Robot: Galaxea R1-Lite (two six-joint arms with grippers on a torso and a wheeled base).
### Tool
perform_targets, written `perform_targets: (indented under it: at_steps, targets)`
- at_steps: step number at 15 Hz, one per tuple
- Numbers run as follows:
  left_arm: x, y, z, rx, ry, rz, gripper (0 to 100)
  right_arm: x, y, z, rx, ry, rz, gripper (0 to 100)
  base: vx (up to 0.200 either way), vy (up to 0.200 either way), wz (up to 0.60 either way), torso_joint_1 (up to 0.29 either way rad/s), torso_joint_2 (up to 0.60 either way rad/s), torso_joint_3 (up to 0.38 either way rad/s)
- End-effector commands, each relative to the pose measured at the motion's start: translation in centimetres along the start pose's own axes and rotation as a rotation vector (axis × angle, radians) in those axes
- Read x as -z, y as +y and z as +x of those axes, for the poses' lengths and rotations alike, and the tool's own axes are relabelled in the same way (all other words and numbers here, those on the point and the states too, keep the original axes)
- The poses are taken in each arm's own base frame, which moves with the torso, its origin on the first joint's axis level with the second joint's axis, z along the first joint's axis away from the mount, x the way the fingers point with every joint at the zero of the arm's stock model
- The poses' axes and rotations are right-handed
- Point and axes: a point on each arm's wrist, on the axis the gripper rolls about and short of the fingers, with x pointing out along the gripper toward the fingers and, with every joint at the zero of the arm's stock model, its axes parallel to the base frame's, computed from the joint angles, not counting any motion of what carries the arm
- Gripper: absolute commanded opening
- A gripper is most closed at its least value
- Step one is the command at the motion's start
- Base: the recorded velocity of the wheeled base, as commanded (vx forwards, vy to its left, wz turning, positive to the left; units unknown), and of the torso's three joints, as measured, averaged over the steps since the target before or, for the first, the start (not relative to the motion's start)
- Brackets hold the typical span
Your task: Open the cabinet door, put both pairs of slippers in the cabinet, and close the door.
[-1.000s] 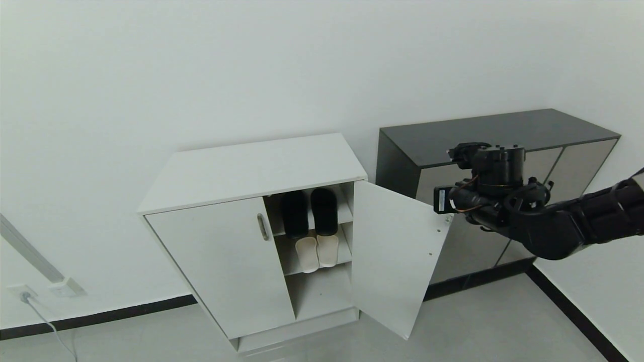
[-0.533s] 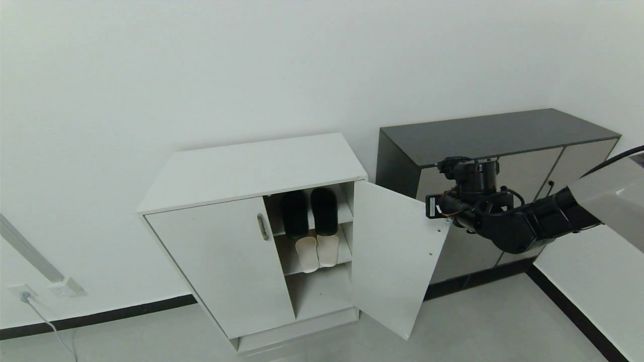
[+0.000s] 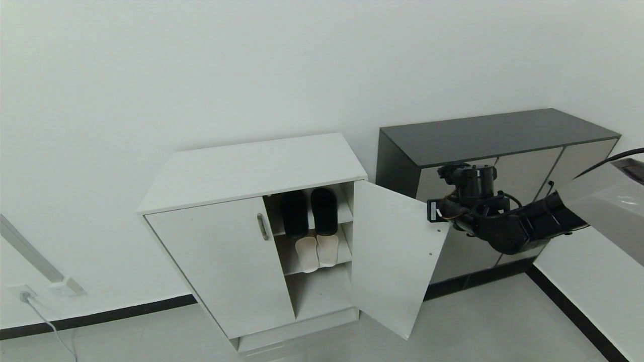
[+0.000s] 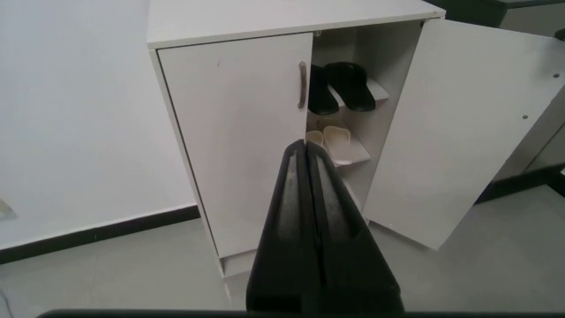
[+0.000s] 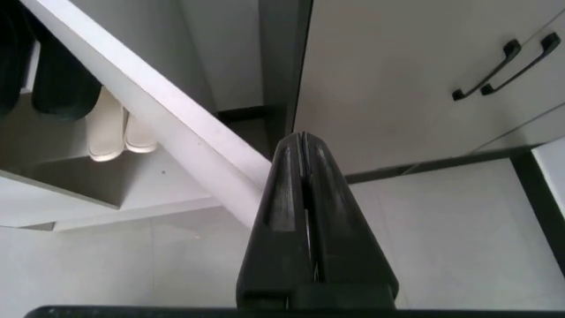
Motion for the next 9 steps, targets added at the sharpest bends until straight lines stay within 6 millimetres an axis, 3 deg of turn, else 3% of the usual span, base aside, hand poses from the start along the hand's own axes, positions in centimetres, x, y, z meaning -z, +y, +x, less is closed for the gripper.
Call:
perform_targets:
  at_steps: [1, 5, 9]
  targets:
    - [0.0, 0.0, 0.0, 0.001, 0.000, 0.000, 0, 0.0, 0.2, -0.3, -0.006, 0.011, -0.002, 0, 0.000, 0.000, 0.00, 0.000, 0.00, 0.000]
    - [0.0, 0.0, 0.0, 0.001, 0.000, 0.000, 0, -0.7, 2.0, -2.7, -0.056, 0.017, -0.012, 0, 0.000, 0.000, 0.00, 0.000, 0.00, 0.000]
    - [0.0, 0.0, 0.0, 0.001, 0.000, 0.000, 0, 0.8, 5.0, -6.0, -0.143, 0.063, -0.060, 0, 0.000, 0.000, 0.00, 0.000, 0.00, 0.000]
